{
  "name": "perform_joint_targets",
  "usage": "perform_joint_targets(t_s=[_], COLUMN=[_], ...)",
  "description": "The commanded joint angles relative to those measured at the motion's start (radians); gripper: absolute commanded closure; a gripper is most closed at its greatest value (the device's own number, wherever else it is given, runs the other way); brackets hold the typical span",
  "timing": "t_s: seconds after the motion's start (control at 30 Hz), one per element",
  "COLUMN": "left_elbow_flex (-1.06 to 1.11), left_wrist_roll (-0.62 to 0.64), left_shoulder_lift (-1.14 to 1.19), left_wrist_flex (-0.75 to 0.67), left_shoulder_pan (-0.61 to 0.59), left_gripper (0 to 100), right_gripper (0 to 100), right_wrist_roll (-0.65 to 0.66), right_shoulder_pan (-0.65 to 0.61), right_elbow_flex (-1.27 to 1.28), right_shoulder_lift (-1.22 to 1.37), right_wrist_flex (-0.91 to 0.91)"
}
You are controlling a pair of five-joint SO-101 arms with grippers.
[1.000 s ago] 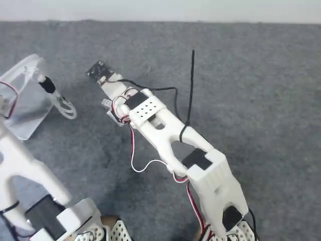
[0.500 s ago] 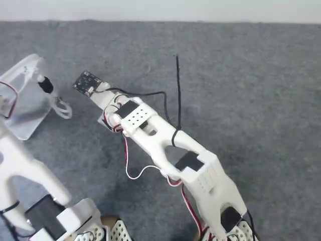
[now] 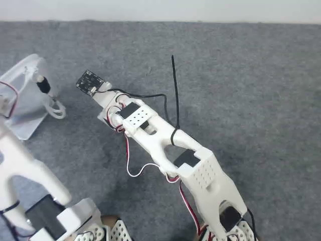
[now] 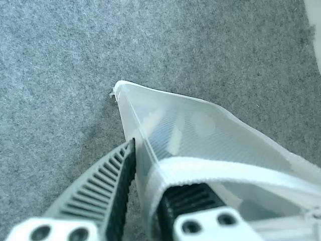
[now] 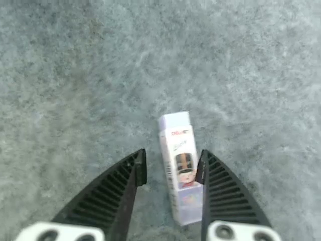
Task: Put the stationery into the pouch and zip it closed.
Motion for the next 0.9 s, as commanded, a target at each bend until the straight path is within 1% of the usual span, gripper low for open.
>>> perform_joint_targets(t_s=[0.0, 0.17, 0.3, 0.37, 0.47, 0.5, 0.57, 0.63, 0.73, 0.87], left_elbow_flex=[-0.038, -0.036, -0.036, -0.036, -0.036, -0.036, -0.036, -0.036, -0.036, -0.036], left_wrist_roll=[0.008, 0.008, 0.008, 0.008, 0.008, 0.006, 0.006, 0.006, 0.006, 0.006], left_shoulder_lift=[-0.064, -0.064, -0.064, -0.064, -0.064, -0.064, -0.064, -0.064, -0.064, -0.064], left_wrist_flex=[-0.037, -0.037, -0.037, -0.037, -0.037, -0.037, -0.037, -0.037, -0.037, -0.037], left_shoulder_pan=[0.002, 0.002, 0.002, 0.002, 0.002, 0.002, 0.002, 0.002, 0.002, 0.002], left_gripper=[99, 99, 99, 99, 99, 99, 99, 99, 99, 99], right_gripper=[83.2, 83.5, 83.9, 87.8, 98.7, 99.8, 97.8, 99.5, 99.2, 99.2], right_wrist_roll=[0.014, 0.094, 0.109, 0.11, 0.11, 0.112, 0.112, 0.112, 0.112, 0.106], right_shoulder_pan=[0.024, 0.038, 0.038, 0.038, 0.038, 0.038, 0.039, 0.039, 0.045, 0.05], right_elbow_flex=[-0.052, -0.052, -0.052, -0.052, -0.052, -0.052, -0.052, -0.052, -0.052, -0.052], right_shoulder_lift=[0.028, 0.071, 0.077, 0.074, 0.071, 0.071, 0.07, 0.068, 0.059, 0.001], right_wrist_flex=[-0.087, -0.124, -0.101, -0.084, -0.082, -0.081, -0.061, -0.045, -0.004, 0.099])
